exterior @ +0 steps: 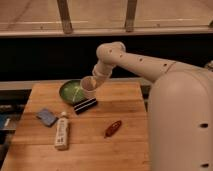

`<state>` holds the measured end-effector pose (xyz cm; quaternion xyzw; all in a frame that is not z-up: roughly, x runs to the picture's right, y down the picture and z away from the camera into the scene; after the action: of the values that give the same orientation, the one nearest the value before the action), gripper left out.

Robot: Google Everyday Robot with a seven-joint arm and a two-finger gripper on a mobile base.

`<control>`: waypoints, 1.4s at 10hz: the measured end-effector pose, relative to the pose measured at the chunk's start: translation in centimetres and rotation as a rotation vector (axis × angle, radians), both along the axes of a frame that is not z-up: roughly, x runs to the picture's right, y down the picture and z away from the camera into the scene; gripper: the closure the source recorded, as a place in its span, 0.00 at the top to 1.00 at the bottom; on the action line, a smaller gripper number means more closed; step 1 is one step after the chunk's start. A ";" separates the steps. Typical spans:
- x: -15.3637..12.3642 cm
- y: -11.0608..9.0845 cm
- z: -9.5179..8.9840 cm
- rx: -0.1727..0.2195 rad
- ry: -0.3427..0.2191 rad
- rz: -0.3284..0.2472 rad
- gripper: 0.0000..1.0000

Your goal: Place the ceramic cup in the ceramic bowl

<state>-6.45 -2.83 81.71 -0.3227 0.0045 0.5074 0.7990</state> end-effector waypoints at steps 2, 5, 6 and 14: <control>-2.4 -1.5 0.9 0.007 -0.026 -0.039 0.00; -5.6 -2.7 2.5 0.004 -0.065 -0.103 0.00; -6.0 -2.7 2.9 0.001 -0.074 -0.114 0.00; -8.4 -0.9 8.6 -0.084 -0.172 -0.168 0.00</control>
<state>-14.83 -3.78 90.31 -0.3967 -0.0156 0.4083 0.8220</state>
